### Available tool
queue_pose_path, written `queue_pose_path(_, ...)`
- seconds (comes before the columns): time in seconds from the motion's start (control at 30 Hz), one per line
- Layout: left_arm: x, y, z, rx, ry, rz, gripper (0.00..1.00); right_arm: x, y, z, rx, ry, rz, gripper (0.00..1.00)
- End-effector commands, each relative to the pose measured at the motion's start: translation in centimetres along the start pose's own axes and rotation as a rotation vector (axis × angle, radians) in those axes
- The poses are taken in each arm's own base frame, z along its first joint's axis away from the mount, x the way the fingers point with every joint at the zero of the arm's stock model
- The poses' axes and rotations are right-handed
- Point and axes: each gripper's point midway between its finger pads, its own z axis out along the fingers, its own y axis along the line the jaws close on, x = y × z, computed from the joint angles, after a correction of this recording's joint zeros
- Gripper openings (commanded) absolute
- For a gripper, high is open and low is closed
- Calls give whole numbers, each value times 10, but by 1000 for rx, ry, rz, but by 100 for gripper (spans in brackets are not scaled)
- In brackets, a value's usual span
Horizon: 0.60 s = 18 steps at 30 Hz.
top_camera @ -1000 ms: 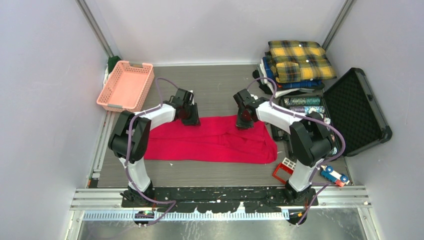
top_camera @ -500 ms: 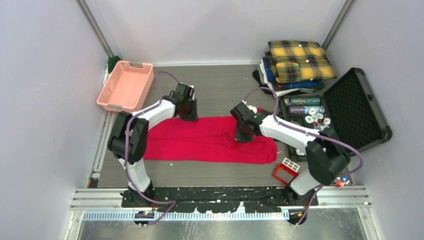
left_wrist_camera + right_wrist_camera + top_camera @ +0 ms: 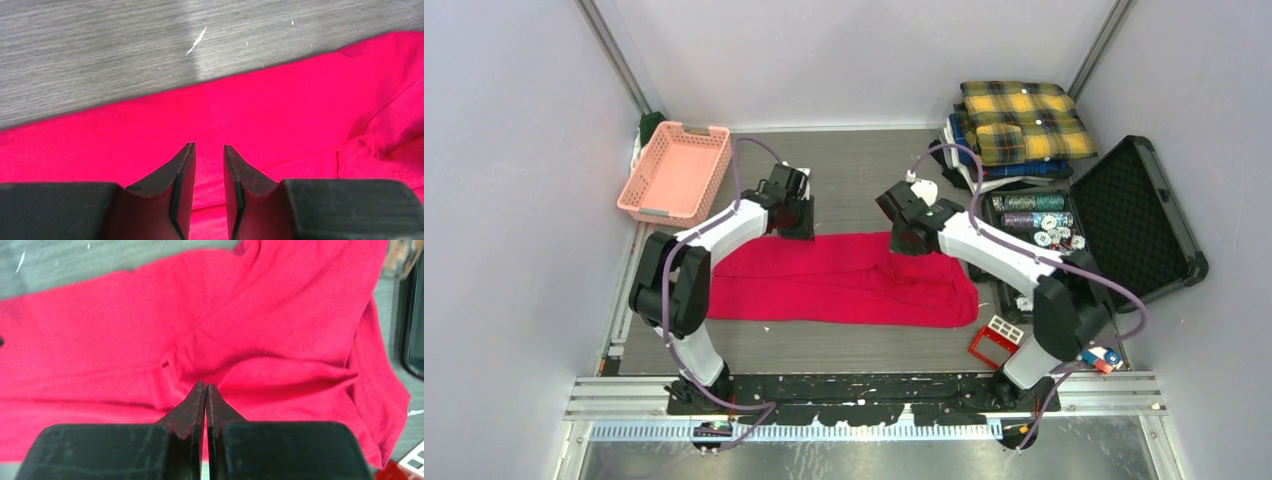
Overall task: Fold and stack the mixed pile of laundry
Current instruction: Fold the T-shirt at the center of the board.
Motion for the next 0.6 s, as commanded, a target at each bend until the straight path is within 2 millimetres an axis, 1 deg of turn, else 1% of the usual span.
queue_pose_path(0.0, 0, -11, -23, 63, -26, -13, 29, -29, -10, 32, 116, -58, -34, 8)
queue_pose_path(0.07, 7, -14, -26, 84, -17, -19, 29, -24, -11, 49, 129, -26, -47, 8)
queue_pose_path(0.13, 12, -13, -29, 88, -11, -26, 29, -12, -10, 64, 123, 27, -63, 8)
queue_pose_path(0.2, 16, -12, -32, 89, -12, -25, 29, 3, -8, 71, 116, 81, -69, 6)
queue_pose_path(0.27, 19, -11, -34, 84, -12, -22, 29, 14, -5, 67, 93, 104, -62, 6)
queue_pose_path(0.37, 21, -9, -36, 80, -16, -18, 29, 29, -3, 52, 82, 112, -53, 6)
queue_pose_path(0.5, 19, -12, -36, 91, -19, -20, 29, 47, -3, 32, 86, 103, -48, 6)
queue_pose_path(0.57, 17, -13, -35, 93, -20, -17, 29, 58, -3, 26, 89, 107, -55, 6)
